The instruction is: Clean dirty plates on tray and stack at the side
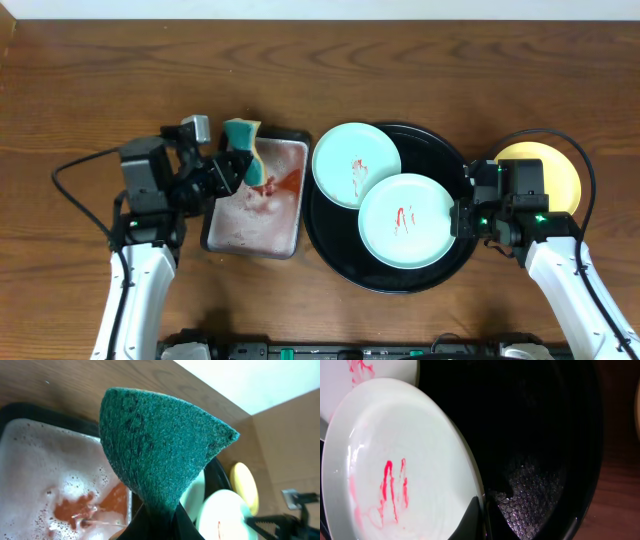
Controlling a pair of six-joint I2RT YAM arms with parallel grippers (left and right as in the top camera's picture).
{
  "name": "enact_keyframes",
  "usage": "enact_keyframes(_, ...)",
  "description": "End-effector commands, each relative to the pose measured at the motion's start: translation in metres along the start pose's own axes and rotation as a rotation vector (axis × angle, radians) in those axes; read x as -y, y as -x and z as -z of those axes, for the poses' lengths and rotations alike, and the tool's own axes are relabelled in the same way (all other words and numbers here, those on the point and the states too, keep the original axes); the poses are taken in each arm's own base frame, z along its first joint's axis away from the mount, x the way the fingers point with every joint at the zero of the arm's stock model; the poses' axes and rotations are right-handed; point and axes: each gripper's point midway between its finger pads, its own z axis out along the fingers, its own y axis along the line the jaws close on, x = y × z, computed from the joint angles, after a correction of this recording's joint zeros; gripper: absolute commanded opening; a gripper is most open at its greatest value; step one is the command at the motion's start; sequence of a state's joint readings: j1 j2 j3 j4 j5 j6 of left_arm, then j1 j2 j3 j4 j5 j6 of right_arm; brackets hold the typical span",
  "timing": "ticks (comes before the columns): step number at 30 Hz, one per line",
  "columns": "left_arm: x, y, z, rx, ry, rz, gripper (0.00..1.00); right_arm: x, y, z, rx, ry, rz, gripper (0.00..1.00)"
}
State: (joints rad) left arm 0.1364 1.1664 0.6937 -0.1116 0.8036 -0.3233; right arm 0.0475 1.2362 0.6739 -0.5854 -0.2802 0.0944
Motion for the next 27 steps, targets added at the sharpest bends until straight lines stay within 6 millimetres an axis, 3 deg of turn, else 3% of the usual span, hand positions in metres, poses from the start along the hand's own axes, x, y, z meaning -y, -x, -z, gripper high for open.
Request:
enact_keyframes(1,0.014,-0.003,0.004,-0.027,-0.109,-0.045,0.07,-0.003,-0.002,-0.001,-0.005,0.011,0.020,0.01)
enact_keyframes(10,0.016,-0.007,0.001,-0.041,-0.106,-0.075,0.07,-0.002,-0.009,-0.002,-0.032,0.008,0.012,0.01)
enact_keyframes(17,0.003,-0.049,-0.024,-0.164,0.103,-0.138,0.07,0.004,-0.037,-0.013,-0.091,0.003,-0.006,0.01)
enact_keyframes(21,0.026,-0.086,-0.041,-0.284,0.101,-0.198,0.07,0.006,-0.049,-0.021,-0.105,0.009,-0.011,0.01)
enact_keyframes(27,0.064,-0.121,-0.066,-0.405,0.164,-0.312,0.07,0.009,-0.060,-0.026,-0.120,0.008,-0.015,0.01)
